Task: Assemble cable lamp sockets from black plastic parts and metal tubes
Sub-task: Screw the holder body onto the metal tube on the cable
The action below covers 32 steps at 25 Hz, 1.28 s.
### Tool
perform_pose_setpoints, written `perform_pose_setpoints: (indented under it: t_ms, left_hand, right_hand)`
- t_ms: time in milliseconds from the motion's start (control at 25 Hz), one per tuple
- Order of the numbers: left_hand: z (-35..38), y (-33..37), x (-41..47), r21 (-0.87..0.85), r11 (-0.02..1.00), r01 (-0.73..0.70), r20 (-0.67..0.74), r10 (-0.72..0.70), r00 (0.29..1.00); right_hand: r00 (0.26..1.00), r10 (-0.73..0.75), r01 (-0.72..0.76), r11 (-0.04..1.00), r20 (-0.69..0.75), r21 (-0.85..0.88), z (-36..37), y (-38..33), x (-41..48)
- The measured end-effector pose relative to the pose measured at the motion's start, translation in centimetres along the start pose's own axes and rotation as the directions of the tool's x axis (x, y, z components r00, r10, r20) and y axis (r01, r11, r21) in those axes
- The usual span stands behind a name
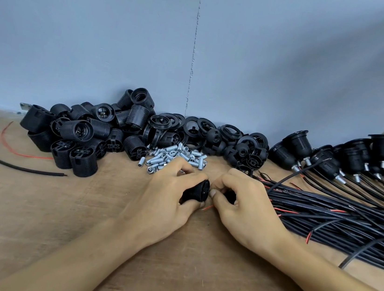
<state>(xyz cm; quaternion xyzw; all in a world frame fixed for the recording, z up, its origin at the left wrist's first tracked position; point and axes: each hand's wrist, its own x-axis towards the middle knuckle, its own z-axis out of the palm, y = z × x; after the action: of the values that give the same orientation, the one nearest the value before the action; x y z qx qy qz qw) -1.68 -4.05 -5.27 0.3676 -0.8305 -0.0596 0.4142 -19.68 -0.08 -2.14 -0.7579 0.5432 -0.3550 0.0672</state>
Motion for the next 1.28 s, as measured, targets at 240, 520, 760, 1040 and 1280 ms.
perform_pose_setpoints:
  t_ms: [240,520,760,1040,1280]
  left_hand:
    - [-0.1,0.5,-0.2,0.031,0.999,0.023,0.004,-0.023,1.0]
    - [-0.1,0.7,0.2,-0.022,0.994,0.112,-0.022,-0.112,0.993]
    - [-0.5,0.0,0.5,-0.264,0.937,0.229,0.05,-0.224,0.973]
    - [-0.4,-0.4,0.6,-0.333,0.91,0.247,0.105,-0.225,0.969]
    - [-0.6,-0.2,0.5,-0.372,0.897,0.24,0.092,-0.222,0.971]
  right_hand:
    - [1.0,-0.002,0.002,1.0,-0.012,0.005,0.1,0.0,-0.1]
    - [0.999,0.001,0.0,1.0,-0.033,0.025,0.1,0.2,-0.4]
    - [0.983,-0.173,0.174,0.985,0.068,-0.017,-1.1,0.6,-0.7]
    - [0.968,-0.239,0.247,0.961,0.074,-0.123,-0.7,0.6,-0.8]
    - [0.972,-0.208,0.191,0.97,0.112,0.149,-1.3,1.1,-0.4]
